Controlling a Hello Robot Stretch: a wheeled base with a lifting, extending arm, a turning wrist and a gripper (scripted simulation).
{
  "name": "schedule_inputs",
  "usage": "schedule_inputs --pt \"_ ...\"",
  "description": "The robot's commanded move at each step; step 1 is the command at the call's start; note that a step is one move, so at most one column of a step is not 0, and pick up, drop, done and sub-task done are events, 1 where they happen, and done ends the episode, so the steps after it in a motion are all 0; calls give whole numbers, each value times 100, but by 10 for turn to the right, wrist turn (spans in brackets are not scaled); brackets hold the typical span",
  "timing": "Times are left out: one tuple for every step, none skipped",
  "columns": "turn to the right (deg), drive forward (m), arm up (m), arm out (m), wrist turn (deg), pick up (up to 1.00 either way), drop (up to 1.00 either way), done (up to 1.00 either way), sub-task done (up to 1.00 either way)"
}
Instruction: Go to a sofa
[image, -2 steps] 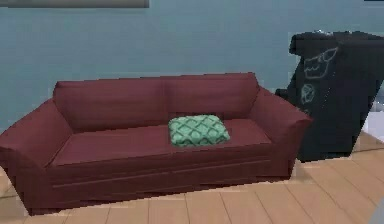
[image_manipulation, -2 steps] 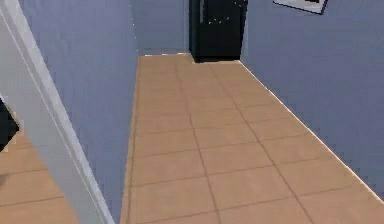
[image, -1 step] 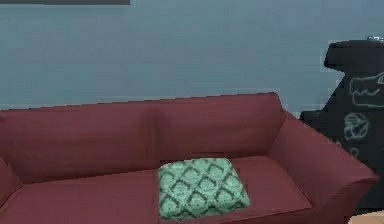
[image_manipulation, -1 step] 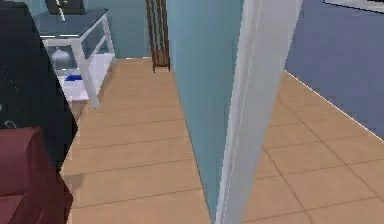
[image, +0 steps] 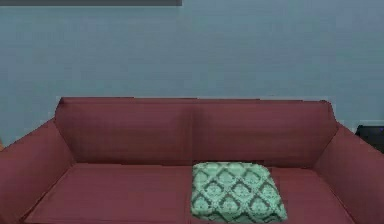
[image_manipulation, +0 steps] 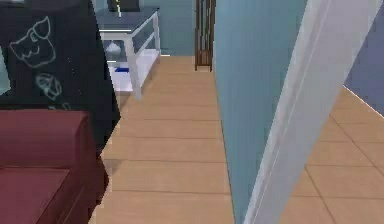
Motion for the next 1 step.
schedule_inputs --pt "0 0 0 0 0 0 0 100 0"
